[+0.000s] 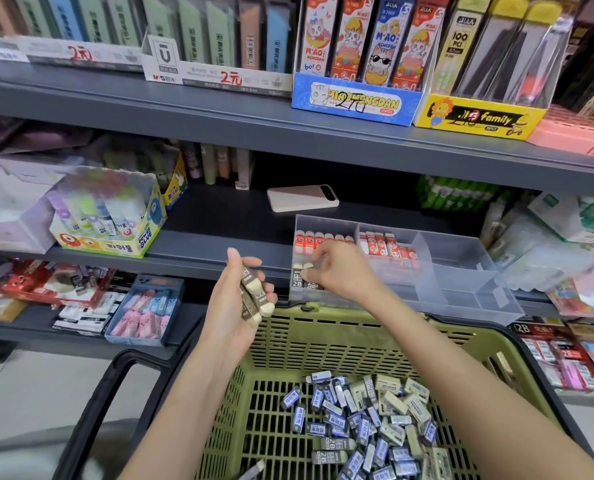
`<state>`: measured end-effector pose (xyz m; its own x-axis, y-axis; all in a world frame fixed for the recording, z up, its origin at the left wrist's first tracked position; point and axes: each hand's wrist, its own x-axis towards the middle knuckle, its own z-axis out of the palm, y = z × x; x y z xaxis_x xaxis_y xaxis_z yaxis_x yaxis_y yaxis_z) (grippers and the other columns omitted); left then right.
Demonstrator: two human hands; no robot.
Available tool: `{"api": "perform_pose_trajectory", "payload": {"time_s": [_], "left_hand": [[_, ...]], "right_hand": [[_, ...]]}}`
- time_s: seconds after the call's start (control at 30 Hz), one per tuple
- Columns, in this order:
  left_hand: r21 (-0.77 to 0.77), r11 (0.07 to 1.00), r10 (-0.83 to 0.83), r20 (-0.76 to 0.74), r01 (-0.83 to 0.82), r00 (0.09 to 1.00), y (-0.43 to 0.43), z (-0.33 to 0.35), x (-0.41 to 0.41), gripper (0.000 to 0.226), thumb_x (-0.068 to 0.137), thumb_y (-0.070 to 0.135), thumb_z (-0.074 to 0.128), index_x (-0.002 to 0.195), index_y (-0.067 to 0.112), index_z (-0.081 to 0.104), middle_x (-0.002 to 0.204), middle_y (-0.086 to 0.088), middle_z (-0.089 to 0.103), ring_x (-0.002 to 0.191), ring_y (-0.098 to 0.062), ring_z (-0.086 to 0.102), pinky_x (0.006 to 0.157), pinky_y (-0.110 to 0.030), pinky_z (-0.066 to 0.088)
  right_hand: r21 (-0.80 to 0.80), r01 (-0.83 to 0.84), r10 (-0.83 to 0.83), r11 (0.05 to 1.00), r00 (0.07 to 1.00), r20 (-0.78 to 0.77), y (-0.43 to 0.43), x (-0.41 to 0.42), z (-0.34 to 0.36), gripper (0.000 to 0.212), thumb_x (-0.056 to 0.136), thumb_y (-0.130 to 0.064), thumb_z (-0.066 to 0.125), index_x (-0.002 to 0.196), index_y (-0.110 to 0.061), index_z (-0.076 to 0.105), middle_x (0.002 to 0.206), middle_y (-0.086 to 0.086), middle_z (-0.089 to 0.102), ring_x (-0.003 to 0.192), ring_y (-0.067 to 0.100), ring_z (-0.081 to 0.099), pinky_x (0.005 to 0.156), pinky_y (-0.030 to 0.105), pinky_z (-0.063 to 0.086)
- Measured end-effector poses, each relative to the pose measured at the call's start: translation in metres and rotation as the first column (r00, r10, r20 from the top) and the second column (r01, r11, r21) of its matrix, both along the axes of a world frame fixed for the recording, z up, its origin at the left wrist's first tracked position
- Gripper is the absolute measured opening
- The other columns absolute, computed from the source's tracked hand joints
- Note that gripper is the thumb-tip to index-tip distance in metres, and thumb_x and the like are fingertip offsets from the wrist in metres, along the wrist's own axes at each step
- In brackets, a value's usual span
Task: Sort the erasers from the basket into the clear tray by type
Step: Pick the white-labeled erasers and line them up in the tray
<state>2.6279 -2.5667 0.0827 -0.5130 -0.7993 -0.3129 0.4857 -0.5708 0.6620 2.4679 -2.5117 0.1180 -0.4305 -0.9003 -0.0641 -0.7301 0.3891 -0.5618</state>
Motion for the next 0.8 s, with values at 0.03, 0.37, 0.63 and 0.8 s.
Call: {"api": "perform_pose_trajectory", "payload": {"time_s": [0.03,0.37,0.63,0.8], "left_hand": [[0.013,1.000,-0.008,-0.009,0.008,1.000,0.000,0.001,0.000,0.043,0.075,0.055,0.056,0.073,0.013,0.068,0.062,-0.002,0.056,0.050,-0.013,0.055,0.043,-0.024,0.046],[-0.030,0.996,-0.085,0.011,0.085,0.996,0.004,0.004,0.003,0.052,0.088,0.057,0.042,0.083,0.011,0.067,0.060,-0.003,0.050,0.047,-0.013,0.046,0.039,-0.022,0.040],[-0.242,0.964,-0.076,0.154,0.112,0.985,0.015,0.008,0.002,0.053,0.078,0.067,0.041,0.106,0.032,0.069,0.073,-0.004,0.067,0.069,-0.017,0.067,0.054,-0.030,0.053],[-0.117,0.990,-0.076,0.074,0.084,0.994,0.012,0.010,0.001,0.059,0.076,0.063,0.047,0.108,0.018,0.067,0.062,-0.003,0.053,0.047,-0.013,0.049,0.040,-0.024,0.042]], "right_hand": [[-0.002,-0.007,0.007,1.000,1.000,-0.024,-0.001,0.000,-0.002,0.020,0.084,-0.025,0.066,0.098,-0.012,0.060,0.079,-0.002,0.056,0.082,0.017,0.054,0.071,0.025,0.040],[-0.183,-0.066,0.034,0.981,0.984,-0.173,0.008,0.014,0.006,0.019,0.091,-0.037,0.054,0.092,-0.020,0.062,0.054,-0.012,0.045,0.056,0.007,0.045,0.057,0.028,0.036],[-0.168,-0.118,0.108,0.979,0.992,-0.072,0.025,0.069,0.021,0.027,0.082,-0.047,0.062,0.075,-0.022,0.062,0.061,-0.008,0.060,0.055,0.002,0.050,0.055,0.023,0.040],[-0.391,0.235,0.053,0.890,0.797,0.601,0.030,0.033,0.039,0.007,0.085,-0.013,0.066,0.084,-0.006,0.065,0.076,0.002,0.066,0.063,0.007,0.058,0.061,0.019,0.049]]}}
